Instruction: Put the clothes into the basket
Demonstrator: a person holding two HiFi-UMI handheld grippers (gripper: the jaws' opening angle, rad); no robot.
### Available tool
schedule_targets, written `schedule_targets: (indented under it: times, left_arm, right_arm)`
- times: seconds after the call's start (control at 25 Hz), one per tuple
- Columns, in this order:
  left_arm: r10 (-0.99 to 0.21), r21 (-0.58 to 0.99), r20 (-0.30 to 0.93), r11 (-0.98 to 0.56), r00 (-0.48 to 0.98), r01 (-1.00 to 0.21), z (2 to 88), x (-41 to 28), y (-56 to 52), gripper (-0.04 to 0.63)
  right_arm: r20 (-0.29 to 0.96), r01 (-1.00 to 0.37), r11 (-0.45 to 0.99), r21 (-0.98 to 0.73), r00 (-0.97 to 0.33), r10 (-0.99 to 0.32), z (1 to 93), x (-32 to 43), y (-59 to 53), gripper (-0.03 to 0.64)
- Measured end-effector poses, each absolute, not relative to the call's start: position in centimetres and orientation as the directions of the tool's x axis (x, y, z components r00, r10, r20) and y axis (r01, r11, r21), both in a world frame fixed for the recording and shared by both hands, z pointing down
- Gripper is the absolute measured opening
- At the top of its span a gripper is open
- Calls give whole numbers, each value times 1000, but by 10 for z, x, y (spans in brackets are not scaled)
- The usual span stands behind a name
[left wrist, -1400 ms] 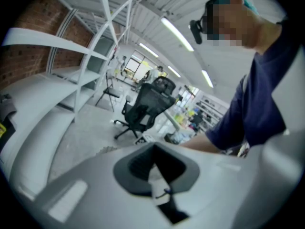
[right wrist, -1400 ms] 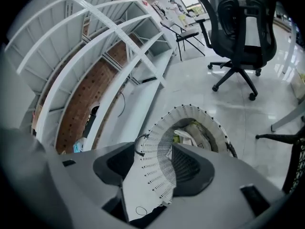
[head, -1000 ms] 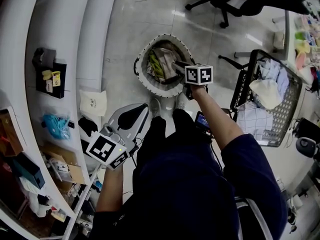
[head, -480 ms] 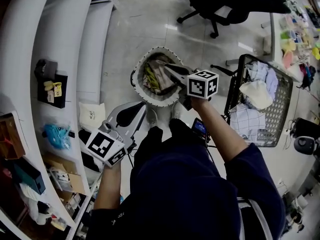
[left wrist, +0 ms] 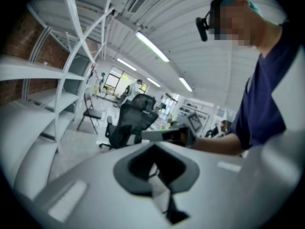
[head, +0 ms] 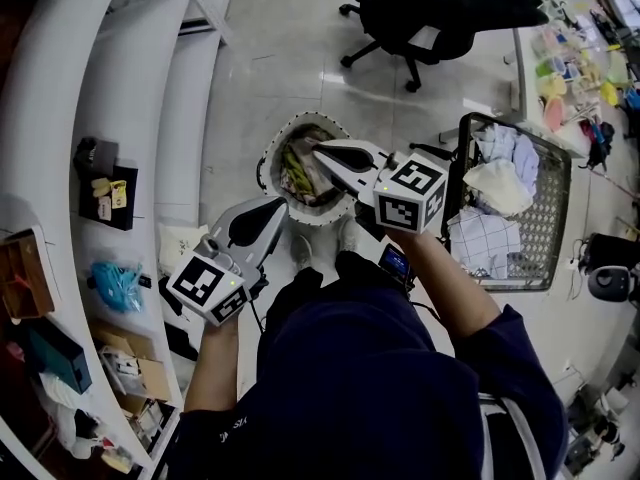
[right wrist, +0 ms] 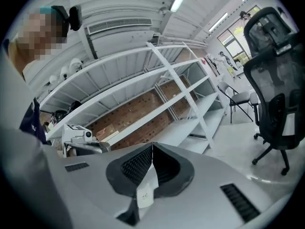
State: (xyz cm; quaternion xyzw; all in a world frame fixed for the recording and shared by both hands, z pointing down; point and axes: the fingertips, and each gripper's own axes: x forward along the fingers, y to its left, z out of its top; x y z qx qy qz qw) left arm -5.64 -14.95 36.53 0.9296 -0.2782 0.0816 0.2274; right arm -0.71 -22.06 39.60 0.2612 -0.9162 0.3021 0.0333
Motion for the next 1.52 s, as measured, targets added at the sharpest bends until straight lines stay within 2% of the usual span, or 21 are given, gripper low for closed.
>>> schedule_targets:
  times: [0.76, 1.52]
  left_arm:
    - [-489, 353, 249, -758, 836, -548, 350, -51, -108, 3]
    - [-487, 327, 238, -775, 841, -541, 340, -37, -96, 3]
  right_arm:
    - [195, -480, 796, -369, -877, -438, 330, -3, -147, 9]
    - [193, -481, 800, -358, -877, -441, 327, 7, -119, 8]
